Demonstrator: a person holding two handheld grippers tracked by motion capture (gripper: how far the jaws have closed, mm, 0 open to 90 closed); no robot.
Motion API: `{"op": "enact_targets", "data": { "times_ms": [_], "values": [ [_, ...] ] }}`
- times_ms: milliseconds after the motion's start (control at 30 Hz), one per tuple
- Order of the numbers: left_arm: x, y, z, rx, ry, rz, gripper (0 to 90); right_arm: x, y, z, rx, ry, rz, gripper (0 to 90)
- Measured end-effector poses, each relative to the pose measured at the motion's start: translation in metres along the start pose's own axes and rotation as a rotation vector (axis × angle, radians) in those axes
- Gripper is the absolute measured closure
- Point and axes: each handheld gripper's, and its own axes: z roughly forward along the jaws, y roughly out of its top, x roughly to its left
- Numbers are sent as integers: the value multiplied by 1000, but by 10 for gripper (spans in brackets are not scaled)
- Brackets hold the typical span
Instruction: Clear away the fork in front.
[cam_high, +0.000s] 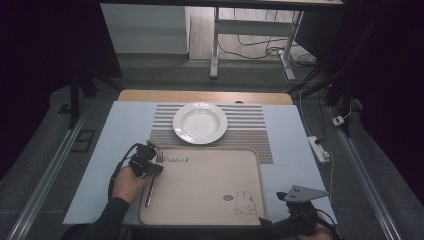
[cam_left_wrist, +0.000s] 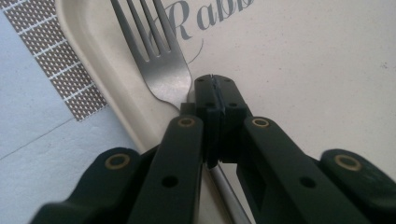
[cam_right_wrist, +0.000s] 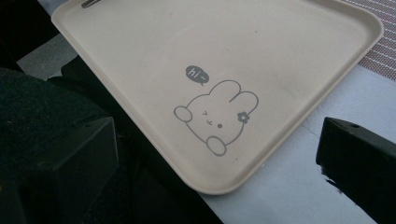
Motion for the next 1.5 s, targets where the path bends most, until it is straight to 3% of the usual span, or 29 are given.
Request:
{"op": "enact_targets", "data": {
  "times_ms": [167,500,600,767,933,1233,1367,1500],
  "values": [
    [-2,0,-1,-6,7,11,839,0,0,0,2,1,-1,0],
    [-9,0,-10,-65,-20,41,724,0,0,0,2,3,3,0],
    [-12,-1,-13,-80,-19,78,668,0,0,0,5,3,3,0],
    [-20,-3,-20,-113,24,166,545,0,0,0,6,2,3,0],
    [-24,-7,-26,-151,32,198,405,-1,0,1,7,3,2,0],
    [-31,-13,-38,-196,-29,205,222,0,1,1,12,1,1,0],
    [-34,-15,-42,-218,-36,203,167,0,1,1,14,2,3,0],
    [-35,-19,-45,-231,-82,209,83,0,1,1,14,2,2,0]
  ]
}}
